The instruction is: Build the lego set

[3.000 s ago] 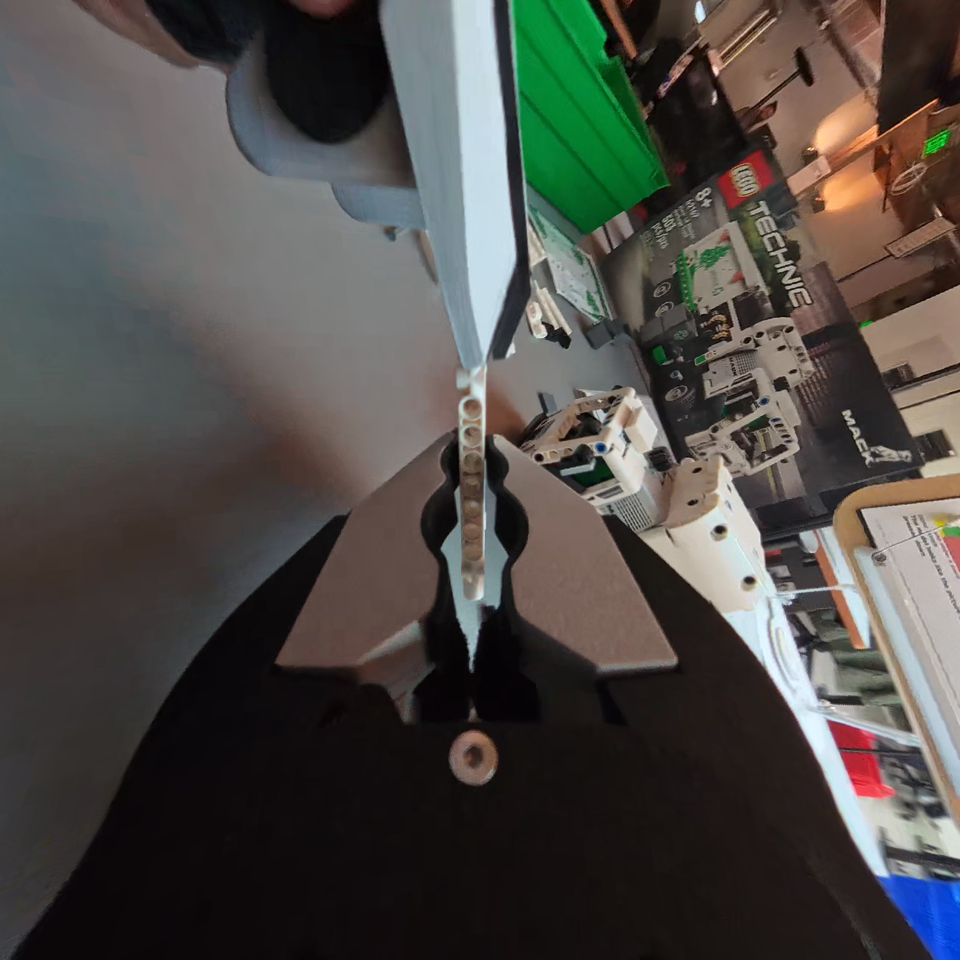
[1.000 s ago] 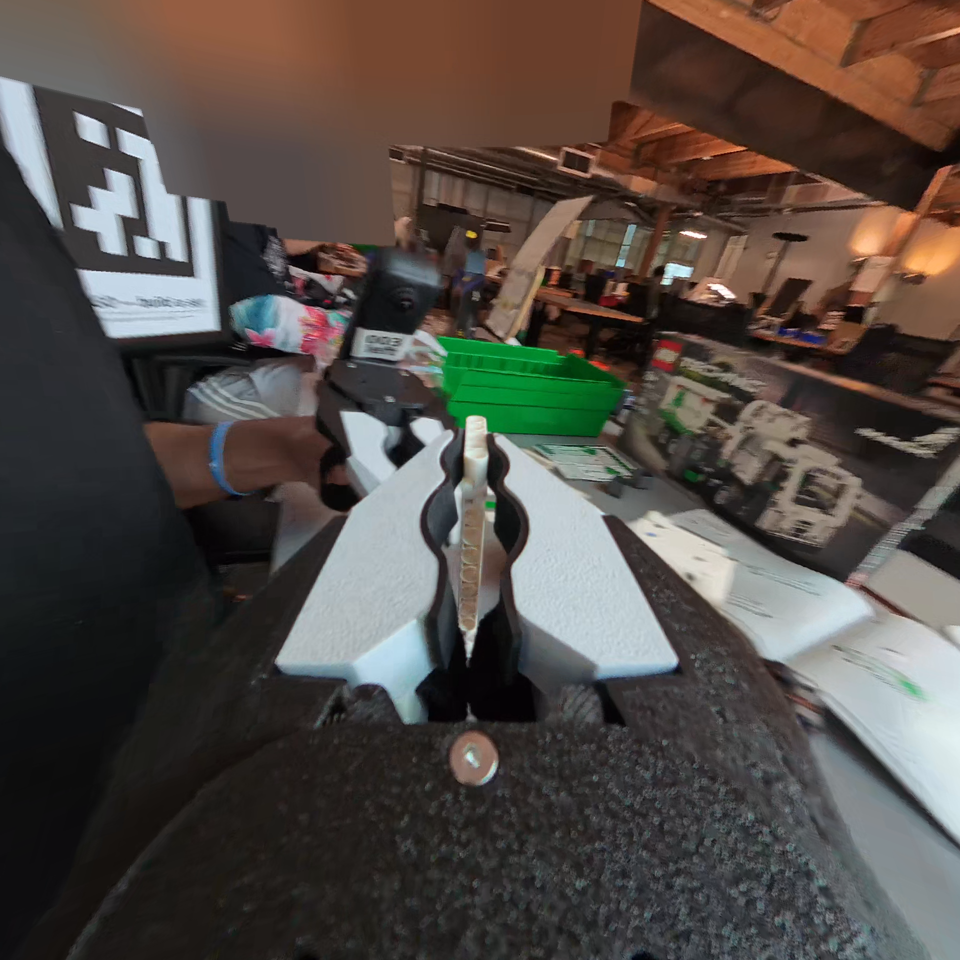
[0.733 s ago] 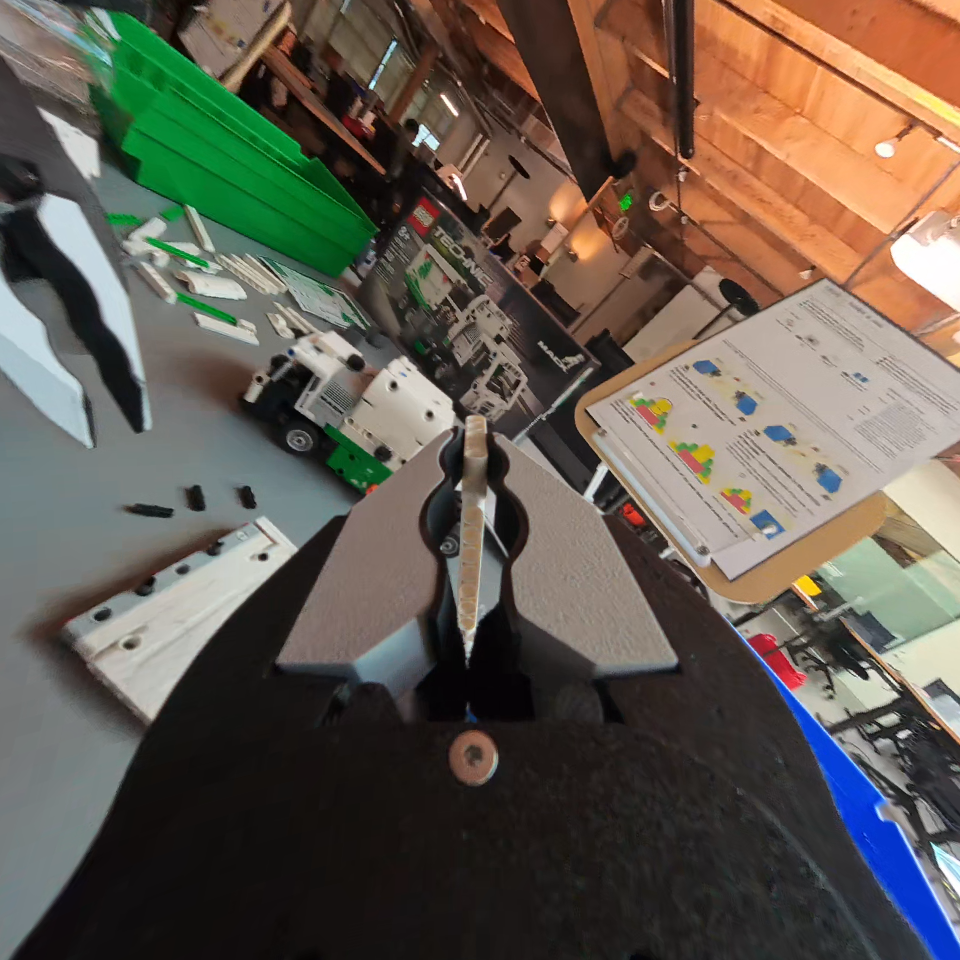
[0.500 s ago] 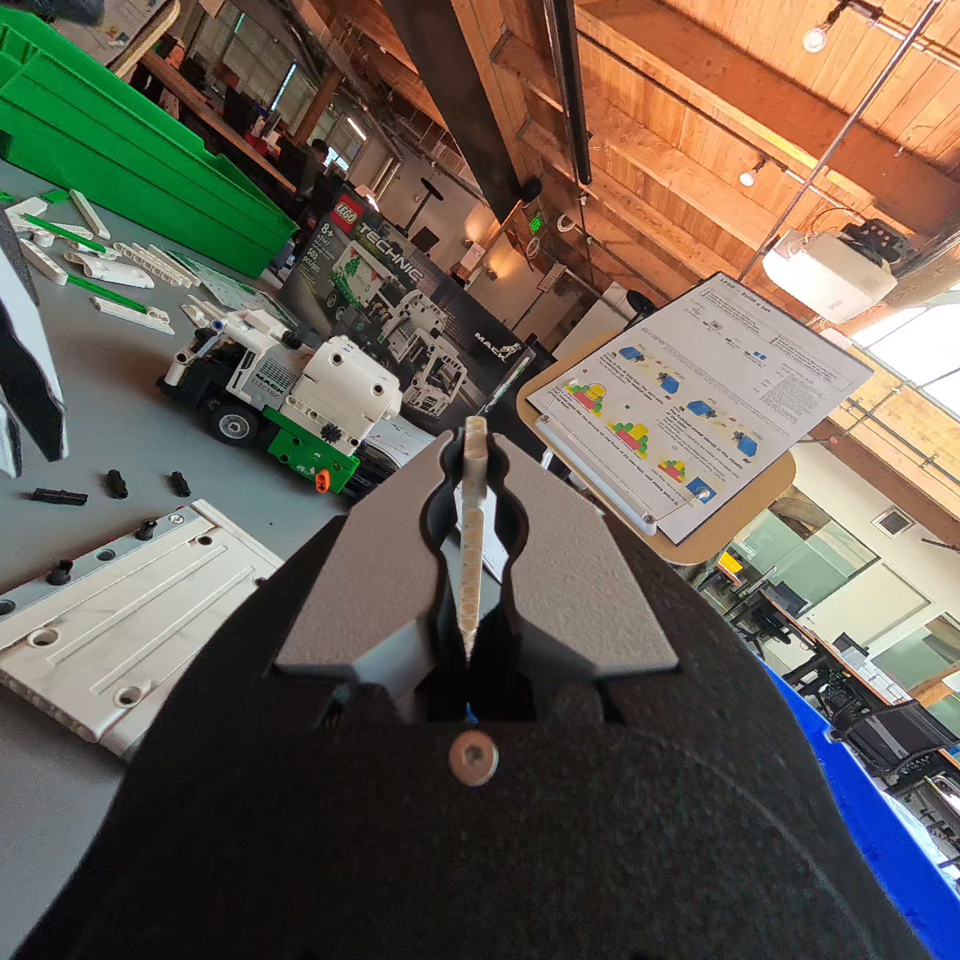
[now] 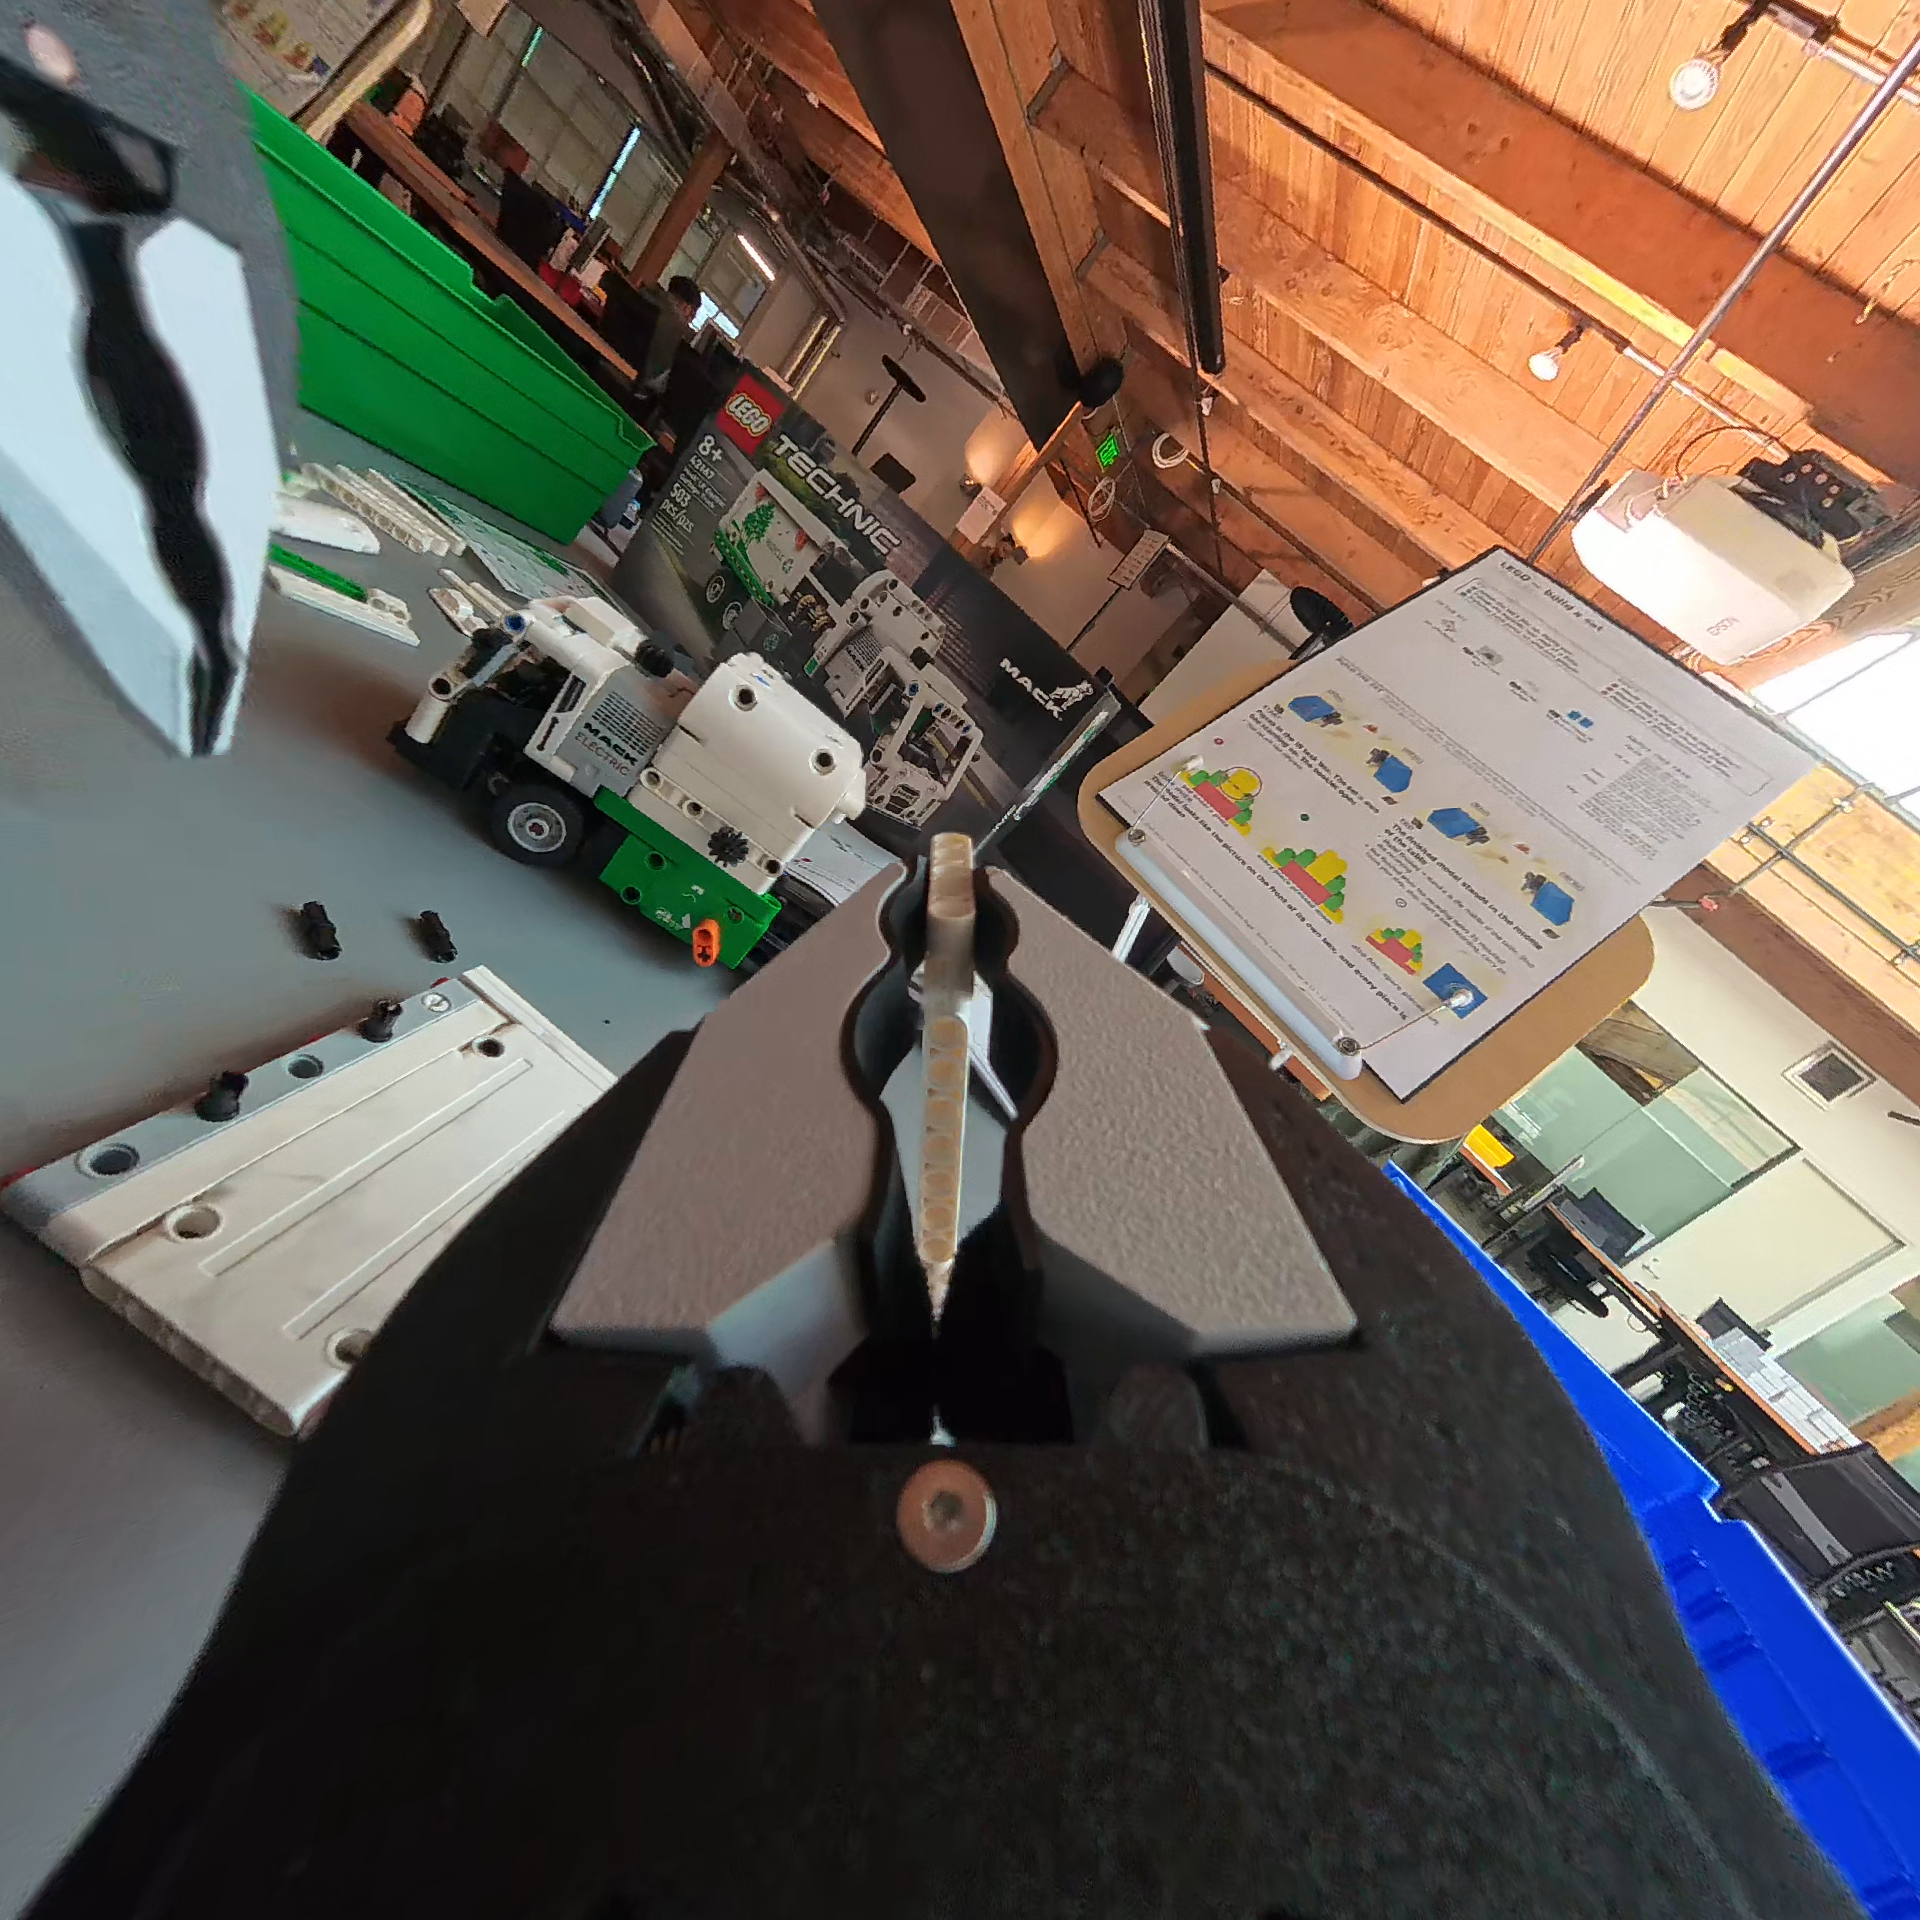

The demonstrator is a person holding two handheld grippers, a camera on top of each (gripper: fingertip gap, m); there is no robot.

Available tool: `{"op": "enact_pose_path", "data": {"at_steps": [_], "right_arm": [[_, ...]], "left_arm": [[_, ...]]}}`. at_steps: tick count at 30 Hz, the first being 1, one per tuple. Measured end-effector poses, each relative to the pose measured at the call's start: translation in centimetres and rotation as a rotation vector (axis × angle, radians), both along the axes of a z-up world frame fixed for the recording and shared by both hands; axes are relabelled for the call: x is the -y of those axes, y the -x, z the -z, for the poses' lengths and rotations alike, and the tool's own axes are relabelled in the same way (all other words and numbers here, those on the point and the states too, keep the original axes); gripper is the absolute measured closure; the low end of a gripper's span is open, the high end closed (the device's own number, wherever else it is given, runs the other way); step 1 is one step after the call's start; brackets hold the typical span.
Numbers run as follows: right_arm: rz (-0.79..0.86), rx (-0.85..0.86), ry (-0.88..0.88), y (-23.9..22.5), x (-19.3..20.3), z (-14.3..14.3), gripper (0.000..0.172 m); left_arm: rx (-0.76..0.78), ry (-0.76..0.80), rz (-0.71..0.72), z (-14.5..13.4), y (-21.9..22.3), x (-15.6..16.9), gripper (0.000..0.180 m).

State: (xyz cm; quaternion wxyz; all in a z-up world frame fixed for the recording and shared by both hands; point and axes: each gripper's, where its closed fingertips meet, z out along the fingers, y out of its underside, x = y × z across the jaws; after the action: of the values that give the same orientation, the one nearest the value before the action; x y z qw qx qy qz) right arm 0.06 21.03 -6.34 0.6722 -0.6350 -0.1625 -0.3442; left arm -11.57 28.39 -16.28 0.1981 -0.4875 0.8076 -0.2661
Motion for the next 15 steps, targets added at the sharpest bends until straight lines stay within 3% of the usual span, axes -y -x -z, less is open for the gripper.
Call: {"op": "enact_pose_path", "data": {"at_steps": [4,10,15], "right_arm": [[-0.025,0.003,-0.009,0.4,0.2,-0.2,0.166],[0.001,-0.09,-0.041,-1.3,0.8,-0.7,0.166],[-0.036,-0.205,-0.094,-2.3,1.6,-1.5,0.166]], "left_arm": [[-0.042,0.032,0.062,-1.7,0.3,0.2,0.18],[0.059,0.12,0.054,-0.6,0.7,5.7,0.173],[0.111,0.17,0.133,-0.5,2.4,11.2,0.168]]}}
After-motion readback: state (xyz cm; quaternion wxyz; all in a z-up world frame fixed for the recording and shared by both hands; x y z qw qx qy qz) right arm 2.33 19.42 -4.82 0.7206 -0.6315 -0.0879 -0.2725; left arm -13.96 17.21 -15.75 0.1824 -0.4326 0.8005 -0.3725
